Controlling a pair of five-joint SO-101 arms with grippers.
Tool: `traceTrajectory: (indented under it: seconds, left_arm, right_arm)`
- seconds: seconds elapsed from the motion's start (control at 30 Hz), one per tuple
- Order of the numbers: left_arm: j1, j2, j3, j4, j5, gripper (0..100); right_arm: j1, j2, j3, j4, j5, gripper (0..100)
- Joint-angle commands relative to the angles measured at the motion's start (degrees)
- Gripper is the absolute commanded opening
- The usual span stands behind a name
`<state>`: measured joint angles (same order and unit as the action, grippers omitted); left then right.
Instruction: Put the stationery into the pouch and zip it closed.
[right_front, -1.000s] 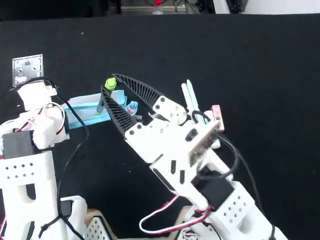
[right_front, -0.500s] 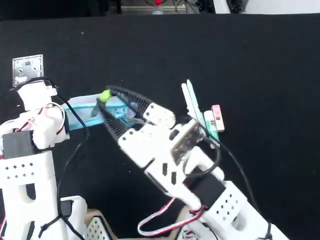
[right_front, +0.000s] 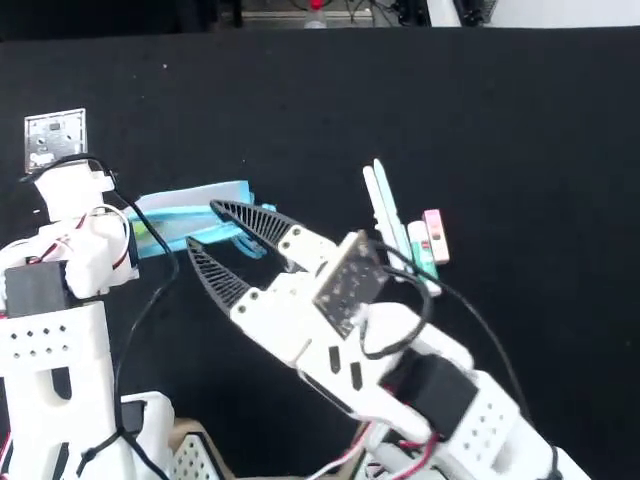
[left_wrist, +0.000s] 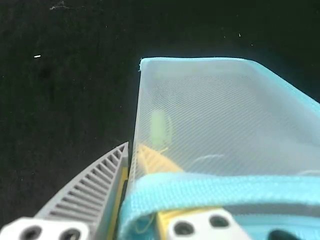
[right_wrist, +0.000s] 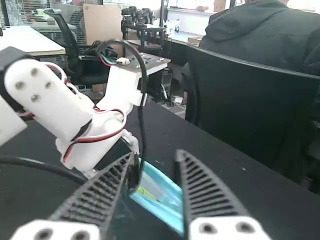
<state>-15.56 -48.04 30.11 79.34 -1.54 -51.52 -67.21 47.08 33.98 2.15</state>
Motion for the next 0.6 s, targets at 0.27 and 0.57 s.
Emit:
traceTrajectory:
  seconds: [0.27, 0.57]
  left_arm:
    - [-0.31, 0.0, -0.84, -0.62, 0.79, 3]
    - [-0.31, 0.0, -0.84, -0.62, 0.79, 3]
  right_arm:
    - [10.73, -1.36, 3.12, 14.77, -0.18, 21.1]
    - [11.16, -1.1, 16.31, 2.37, 5.8, 22.2]
